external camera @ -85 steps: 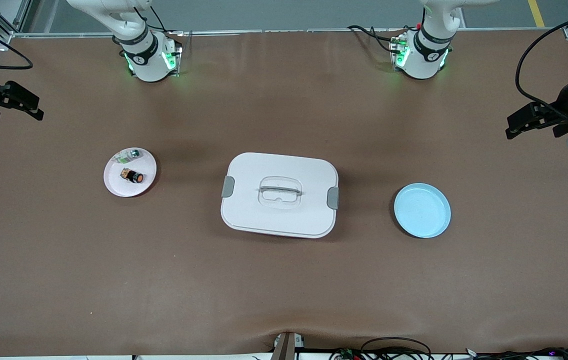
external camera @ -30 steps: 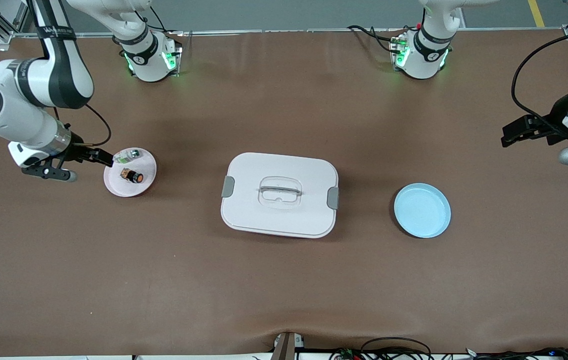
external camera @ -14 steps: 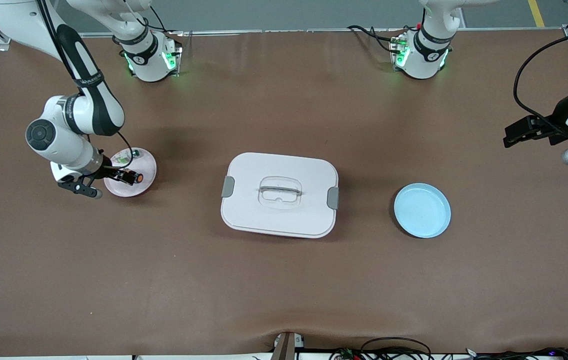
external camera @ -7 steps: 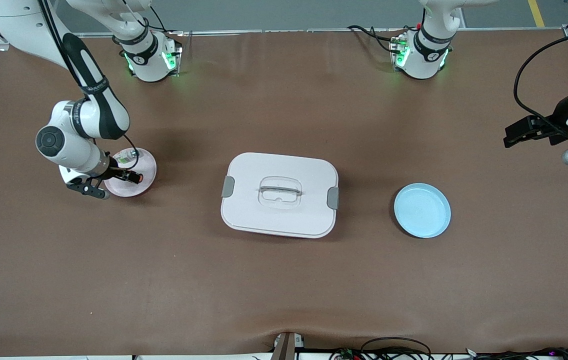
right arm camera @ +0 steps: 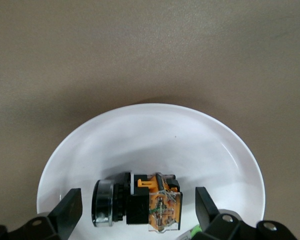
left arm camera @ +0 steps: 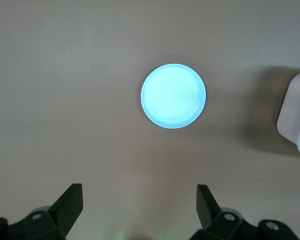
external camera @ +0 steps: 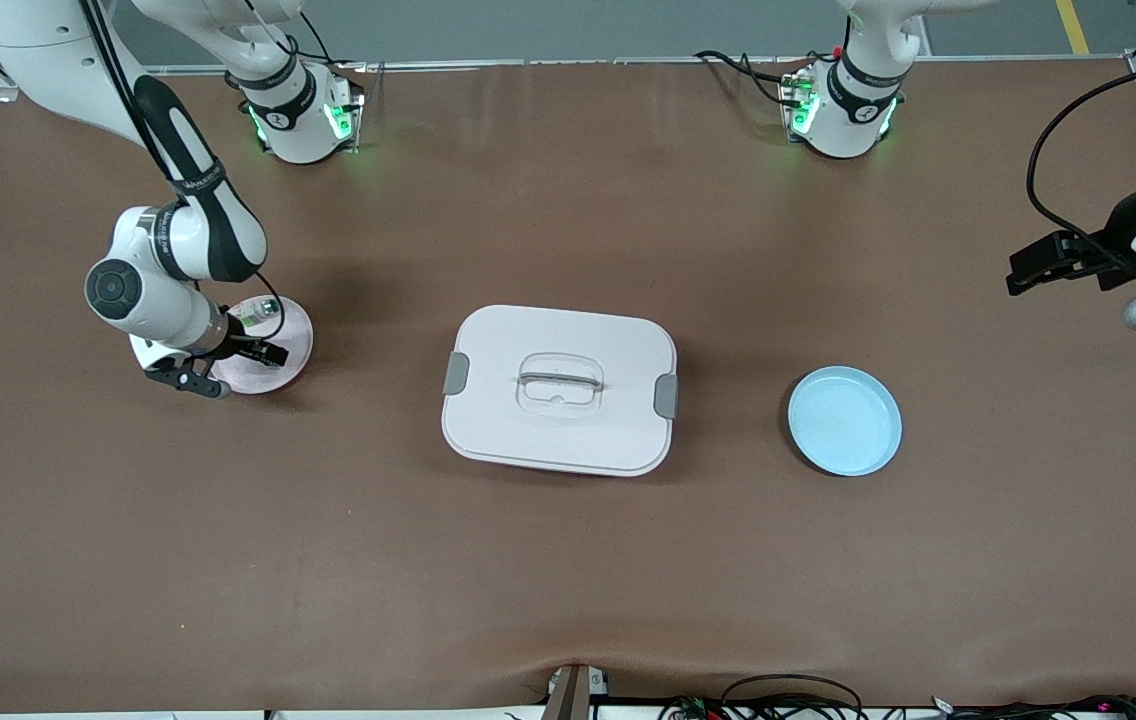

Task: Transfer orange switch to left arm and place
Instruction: 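Close the right gripper on the orange-black switch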

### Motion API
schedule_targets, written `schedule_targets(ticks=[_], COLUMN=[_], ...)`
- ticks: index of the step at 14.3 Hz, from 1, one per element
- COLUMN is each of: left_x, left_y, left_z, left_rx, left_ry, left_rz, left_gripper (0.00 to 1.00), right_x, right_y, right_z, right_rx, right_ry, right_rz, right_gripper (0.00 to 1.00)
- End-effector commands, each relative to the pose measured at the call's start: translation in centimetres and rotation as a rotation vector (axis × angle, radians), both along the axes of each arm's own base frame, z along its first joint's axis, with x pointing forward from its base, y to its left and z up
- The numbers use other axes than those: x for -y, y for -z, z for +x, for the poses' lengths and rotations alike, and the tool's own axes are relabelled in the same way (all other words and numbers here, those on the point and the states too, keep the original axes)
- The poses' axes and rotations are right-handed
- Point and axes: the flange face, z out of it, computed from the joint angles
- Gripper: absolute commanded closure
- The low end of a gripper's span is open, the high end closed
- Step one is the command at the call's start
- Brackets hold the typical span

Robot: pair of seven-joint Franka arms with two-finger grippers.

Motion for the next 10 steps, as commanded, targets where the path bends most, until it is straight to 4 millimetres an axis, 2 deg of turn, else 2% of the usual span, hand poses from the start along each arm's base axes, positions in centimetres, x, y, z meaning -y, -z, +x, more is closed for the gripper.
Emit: schedule_targets(ticks=[1,3,5,8,10], left_x=[-0.4,-0.4,-0.2,0.4,0.1], left_y=[-0.4,-0.3,1.4,1.6,1.7], left_z=[0.1,0.1,0.9,1.0,1.1], left_rx=[0.009,0.006,-0.023,-0.026,-0.029], left_ry=[0.0,0.0,0.003,0.014,0.009], left_rz=[-0.002,-0.003,-0.02,-0.017,-0.016], left_gripper=[0.0,0.0,0.0,0.0,0.0], right_x=[-0.2,-0.2,-0.2,-0.2,-0.3], right_y=[0.5,0.7,0.8,1.2,1.3], right_z=[0.4,0.2,0.1,0.0,0.0], right_rx=[-0.004,-0.013,-0.021,-0.022,-0.025], right_ry=[0.02,0.02,0.019,0.019,0.017], right_rz=[0.001,0.002,0.002,0.002,0.002], right_gripper=[0.0,0.0,0.0,0.0,0.0])
